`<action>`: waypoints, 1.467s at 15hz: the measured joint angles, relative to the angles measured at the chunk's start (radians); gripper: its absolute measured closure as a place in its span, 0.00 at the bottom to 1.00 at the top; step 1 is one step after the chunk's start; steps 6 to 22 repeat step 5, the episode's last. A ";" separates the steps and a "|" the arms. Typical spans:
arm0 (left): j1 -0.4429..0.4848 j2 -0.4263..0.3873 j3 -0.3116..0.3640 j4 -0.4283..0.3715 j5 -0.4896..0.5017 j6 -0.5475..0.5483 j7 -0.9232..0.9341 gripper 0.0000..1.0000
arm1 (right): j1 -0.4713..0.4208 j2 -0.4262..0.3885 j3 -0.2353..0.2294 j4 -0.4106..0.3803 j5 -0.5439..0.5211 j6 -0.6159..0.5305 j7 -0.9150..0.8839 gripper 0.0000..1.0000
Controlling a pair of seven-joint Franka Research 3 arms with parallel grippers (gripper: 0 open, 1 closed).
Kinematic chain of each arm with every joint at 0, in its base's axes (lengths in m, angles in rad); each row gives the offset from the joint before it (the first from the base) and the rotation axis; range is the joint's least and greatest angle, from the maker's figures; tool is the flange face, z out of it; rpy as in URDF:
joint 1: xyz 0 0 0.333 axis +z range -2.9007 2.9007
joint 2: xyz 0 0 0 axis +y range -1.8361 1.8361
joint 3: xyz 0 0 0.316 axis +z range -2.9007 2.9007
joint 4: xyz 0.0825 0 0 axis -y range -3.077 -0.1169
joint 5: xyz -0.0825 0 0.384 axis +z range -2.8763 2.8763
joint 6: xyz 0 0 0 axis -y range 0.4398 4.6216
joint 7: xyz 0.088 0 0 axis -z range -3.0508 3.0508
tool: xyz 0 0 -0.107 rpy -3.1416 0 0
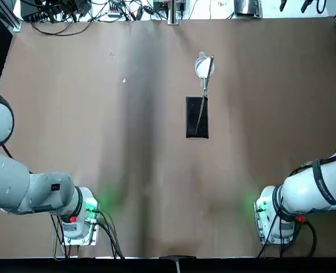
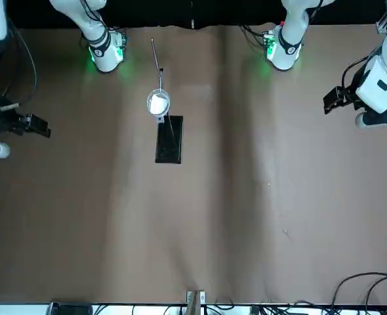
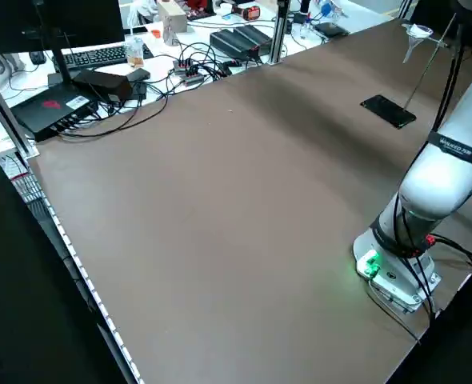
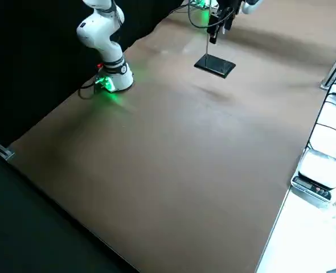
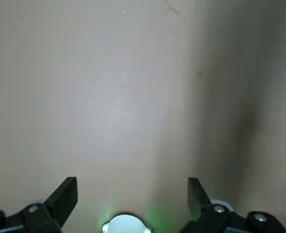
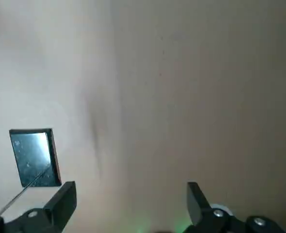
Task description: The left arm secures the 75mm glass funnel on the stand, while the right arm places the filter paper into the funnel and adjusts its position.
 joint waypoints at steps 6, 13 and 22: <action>0.000 0.000 -0.003 0.000 0.000 0.000 0.000 0.00 | 0.003 -0.191 0.007 -0.233 -0.001 0.140 -0.128 0.00; 0.000 0.000 -0.003 0.000 0.000 0.000 0.000 0.00 | 0.003 -0.191 0.007 -0.233 -0.001 0.140 -0.128 0.00; 0.000 0.000 -0.003 0.000 0.000 0.000 0.000 0.00 | 0.003 -0.191 0.007 -0.233 -0.001 0.140 -0.128 0.00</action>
